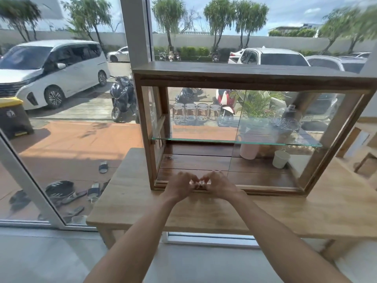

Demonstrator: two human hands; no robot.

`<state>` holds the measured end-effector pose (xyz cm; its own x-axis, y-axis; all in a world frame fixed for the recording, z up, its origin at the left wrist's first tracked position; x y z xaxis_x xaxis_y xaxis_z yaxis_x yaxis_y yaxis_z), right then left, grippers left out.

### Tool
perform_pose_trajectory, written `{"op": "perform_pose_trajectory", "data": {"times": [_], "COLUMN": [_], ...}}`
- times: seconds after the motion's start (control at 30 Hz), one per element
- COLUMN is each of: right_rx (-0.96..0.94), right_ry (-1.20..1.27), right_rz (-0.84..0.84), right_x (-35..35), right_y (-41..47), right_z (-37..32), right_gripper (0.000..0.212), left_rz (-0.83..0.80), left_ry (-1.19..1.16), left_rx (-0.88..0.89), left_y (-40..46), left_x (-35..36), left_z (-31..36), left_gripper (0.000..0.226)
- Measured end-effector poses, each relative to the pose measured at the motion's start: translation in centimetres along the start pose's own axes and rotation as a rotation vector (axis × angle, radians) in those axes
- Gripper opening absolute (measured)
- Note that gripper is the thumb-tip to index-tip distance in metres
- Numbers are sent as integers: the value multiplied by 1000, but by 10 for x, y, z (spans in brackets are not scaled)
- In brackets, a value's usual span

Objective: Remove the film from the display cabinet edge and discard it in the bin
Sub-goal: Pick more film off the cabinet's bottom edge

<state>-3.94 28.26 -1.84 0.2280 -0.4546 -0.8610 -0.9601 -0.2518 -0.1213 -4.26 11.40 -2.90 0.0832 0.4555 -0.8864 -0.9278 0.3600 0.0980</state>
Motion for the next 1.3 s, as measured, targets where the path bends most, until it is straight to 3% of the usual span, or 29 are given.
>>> {"op": "perform_pose_trajectory", "data": {"times": [0.37,1.0,1.1,1.3], "right_rx": [-27,-47,-34,52], "right_ry": [-42,9,92,518], "right_rz": [2,87,148,198], "right_x": [-3,0,1,5], "right_y": [7,3,3,4], "right_z": [1,-1,-4,-12], "right_gripper": [23,10,8,10], "left_rz": [42,133,140,196], "left_ry": [33,-147,-260,-638], "left_rx": [71,-2,-55,-166], "left_y": [-5,-9,-8,-14], "left_x": [-3,2,0,-11], "left_z": [-7,-23,-26,-29], "left_gripper": [19,19,19,16]}}
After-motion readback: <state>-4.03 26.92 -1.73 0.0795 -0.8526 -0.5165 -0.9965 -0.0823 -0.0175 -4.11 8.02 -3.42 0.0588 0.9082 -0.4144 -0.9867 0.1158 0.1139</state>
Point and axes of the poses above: each hand's wrist, its own y-axis towards the middle knuckle, its own x-axis out of the palm, z = x × y, the point moved 1 cm from there along y, towards the middle knuckle, and after that the axes turned 8 degrees about -z, right-handed, at the moved point
